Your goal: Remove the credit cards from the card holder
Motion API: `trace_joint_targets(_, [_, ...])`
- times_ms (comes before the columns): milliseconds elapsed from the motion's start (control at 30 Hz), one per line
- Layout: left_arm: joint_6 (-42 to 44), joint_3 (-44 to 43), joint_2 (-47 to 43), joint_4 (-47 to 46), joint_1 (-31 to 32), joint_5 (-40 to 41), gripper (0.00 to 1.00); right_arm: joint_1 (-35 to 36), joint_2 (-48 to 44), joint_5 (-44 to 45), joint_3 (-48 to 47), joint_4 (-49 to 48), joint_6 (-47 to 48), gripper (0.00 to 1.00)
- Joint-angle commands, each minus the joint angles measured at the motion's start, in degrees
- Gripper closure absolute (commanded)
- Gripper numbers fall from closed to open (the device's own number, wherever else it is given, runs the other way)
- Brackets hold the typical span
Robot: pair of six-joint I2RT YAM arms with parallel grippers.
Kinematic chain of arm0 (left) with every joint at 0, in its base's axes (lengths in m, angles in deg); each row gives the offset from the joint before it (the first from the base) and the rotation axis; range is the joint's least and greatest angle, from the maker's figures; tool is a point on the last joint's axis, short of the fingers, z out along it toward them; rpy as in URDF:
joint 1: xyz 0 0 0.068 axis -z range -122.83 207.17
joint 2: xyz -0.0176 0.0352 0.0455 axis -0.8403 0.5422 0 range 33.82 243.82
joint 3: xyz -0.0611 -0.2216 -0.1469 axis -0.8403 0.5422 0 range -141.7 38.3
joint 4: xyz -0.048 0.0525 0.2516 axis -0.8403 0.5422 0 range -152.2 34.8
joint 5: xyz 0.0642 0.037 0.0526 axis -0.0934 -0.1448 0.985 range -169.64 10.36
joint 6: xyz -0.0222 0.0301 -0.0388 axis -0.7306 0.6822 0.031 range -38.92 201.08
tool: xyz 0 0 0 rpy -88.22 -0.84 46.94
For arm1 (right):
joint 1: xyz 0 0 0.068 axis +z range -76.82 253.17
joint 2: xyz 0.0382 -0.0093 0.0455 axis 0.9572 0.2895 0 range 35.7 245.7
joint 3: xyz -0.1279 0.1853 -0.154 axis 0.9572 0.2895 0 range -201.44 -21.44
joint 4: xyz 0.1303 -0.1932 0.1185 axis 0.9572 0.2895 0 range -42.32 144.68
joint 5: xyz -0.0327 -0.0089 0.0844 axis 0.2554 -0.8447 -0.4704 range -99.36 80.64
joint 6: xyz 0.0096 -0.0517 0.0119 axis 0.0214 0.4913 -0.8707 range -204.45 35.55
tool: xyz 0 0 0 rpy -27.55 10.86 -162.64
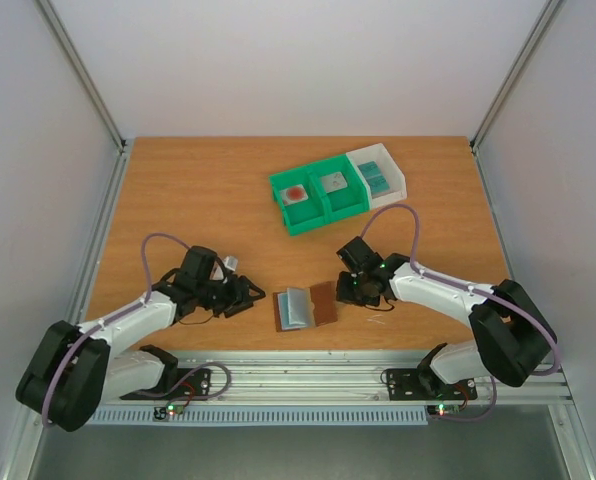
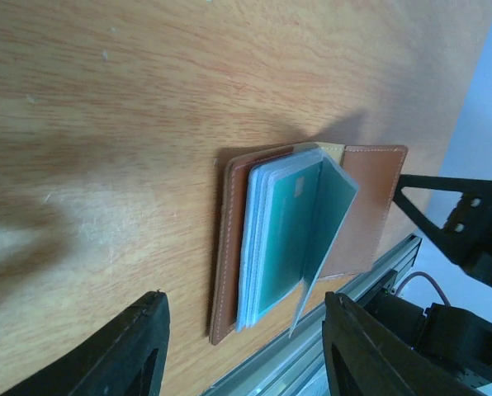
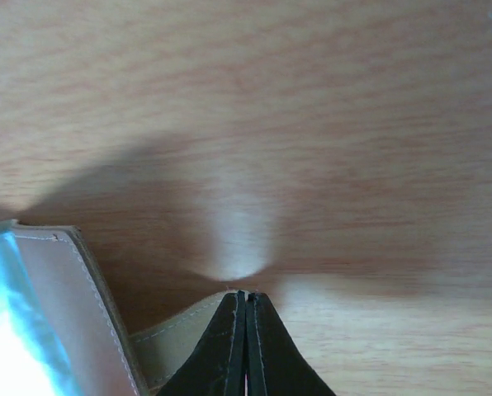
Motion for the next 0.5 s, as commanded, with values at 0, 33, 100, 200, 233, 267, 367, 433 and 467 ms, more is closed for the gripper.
trace_joint_targets(0, [-1.56,1.77,0.97,-7.08,0.27,-0.78,0.48,-0.78,0.59,0.77,1.87,-1.45,0.07,0.99])
trace_joint_targets(33, [-1.53,1.59,1.6,-7.2,0.27,-1.29,0.48,-0.93,0.77,0.3,1.91,-1.32,0.39,0.99])
trace_joint_targets(100, [-1.18,1.3,3.02,-7.8,0.27,-1.98,0.48,-1.08,1.12,-0.36,1.35,-0.33,1.22,0.99])
trace_joint_targets(200, [-1.88,2.14,4.98,-11.84,0.34,-2.6,0.48,-1.08,0.16,-2.01,-0.27,1.79,2.41,0.9])
trace_joint_targets(233, [-2.68,2.77,5.56,-13.94,0.36,-3.05,0.48,-1.1,-0.46,-2.71,-1.02,2.92,2.85,0.85])
trace_joint_targets(267, [-3.71,3.22,6.02,-15.68,0.36,-3.64,0.48,-1.1,-1.23,-3.11,-1.96,4.38,3.19,0.83])
trace_joint_targets(367, [-4.81,3.63,7.53,-18.12,0.38,-4.29,0.49,-1.03,-4.7,-4.38,-4.22,8.01,3.91,0.76])
trace_joint_targets(433, [-4.45,3.42,7.96,-18.36,0.38,-4.48,0.49,-0.83,-6.8,-5.71,-6.39,10.29,4.35,0.72])
trace_joint_targets(467, [-4.34,3.31,8.09,-18.32,0.36,-4.56,0.5,-0.42,-7.51,-6.06,-7.74,11.49,4.41,0.71])
